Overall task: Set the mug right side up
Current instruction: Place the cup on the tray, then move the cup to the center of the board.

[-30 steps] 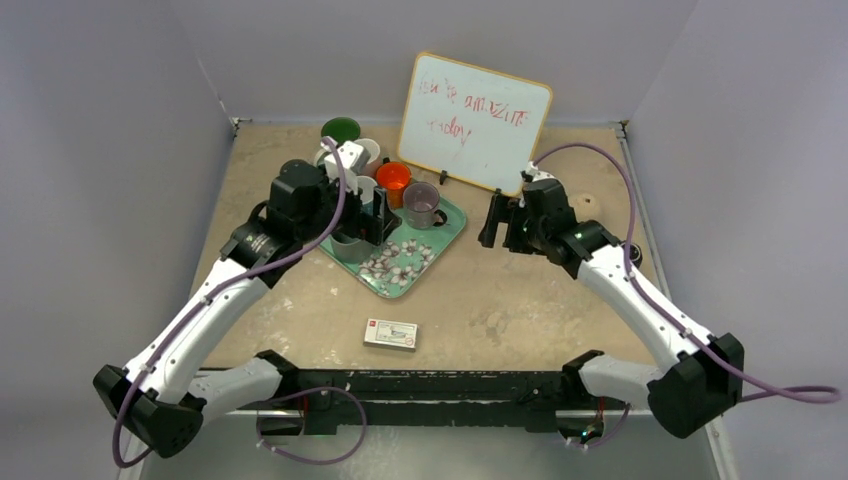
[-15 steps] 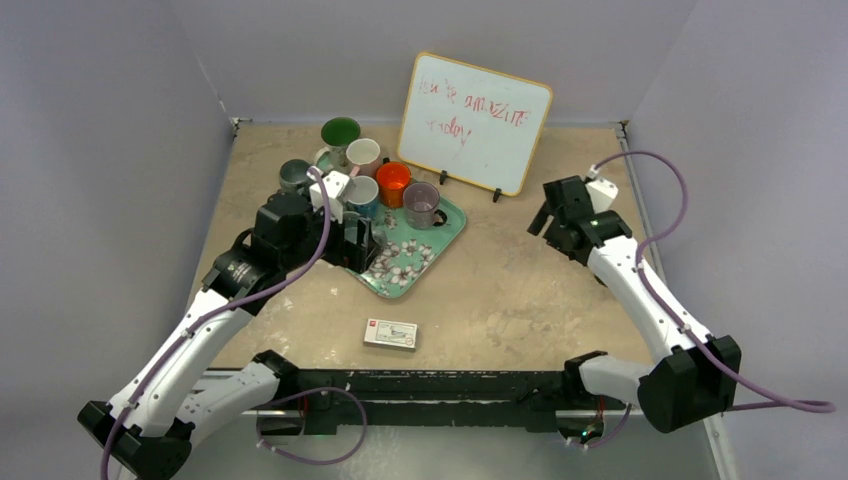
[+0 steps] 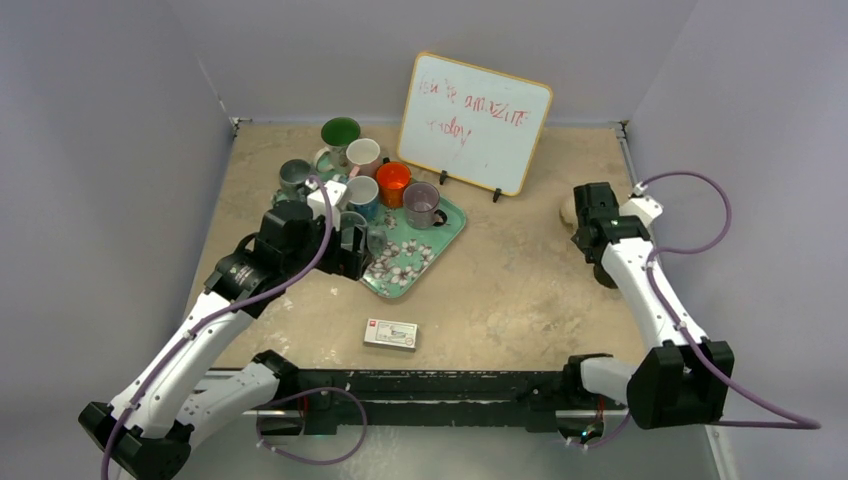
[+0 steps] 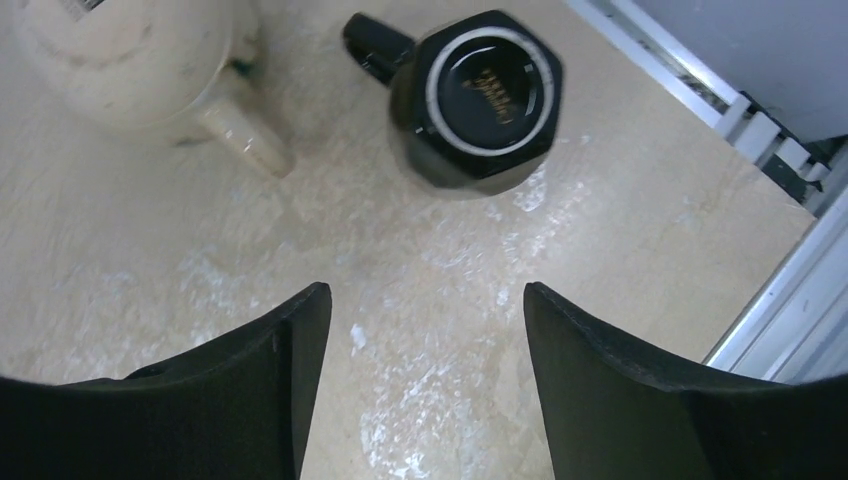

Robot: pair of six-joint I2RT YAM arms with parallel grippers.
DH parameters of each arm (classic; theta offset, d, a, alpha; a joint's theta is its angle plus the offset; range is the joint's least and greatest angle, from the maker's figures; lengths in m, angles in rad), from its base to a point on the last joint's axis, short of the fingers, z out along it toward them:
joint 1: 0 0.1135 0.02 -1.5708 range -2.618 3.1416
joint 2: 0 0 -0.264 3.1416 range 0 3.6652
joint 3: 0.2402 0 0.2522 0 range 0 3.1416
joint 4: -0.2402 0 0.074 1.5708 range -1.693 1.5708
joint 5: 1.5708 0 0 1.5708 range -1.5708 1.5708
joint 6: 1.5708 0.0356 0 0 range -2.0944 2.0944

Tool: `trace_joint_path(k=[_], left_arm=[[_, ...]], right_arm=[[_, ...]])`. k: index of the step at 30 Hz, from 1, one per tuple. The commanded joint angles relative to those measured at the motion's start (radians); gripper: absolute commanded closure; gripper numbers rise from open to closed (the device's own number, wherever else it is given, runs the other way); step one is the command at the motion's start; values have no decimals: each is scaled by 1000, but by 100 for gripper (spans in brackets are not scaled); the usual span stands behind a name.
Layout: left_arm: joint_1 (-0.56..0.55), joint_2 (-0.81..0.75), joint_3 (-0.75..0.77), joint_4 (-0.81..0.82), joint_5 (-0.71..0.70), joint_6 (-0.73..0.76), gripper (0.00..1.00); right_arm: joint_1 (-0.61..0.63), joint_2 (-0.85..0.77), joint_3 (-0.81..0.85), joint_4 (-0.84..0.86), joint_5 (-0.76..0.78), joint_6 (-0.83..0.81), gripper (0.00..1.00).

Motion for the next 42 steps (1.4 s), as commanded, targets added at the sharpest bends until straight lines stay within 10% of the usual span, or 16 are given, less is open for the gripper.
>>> trace_joint_path(k=[1,12,42], left_arm=[[4,-11,-4,-16,1,-25,3],[3,-28,-15,-10,25,-23,3],[3,56,-8,-49,-14,30,3]], right_arm=[[-83,-2,-13,-47,103,81,25],[-249,26,-86,122,-100,51,1],[-316,323,69,228,-133,-60,12]])
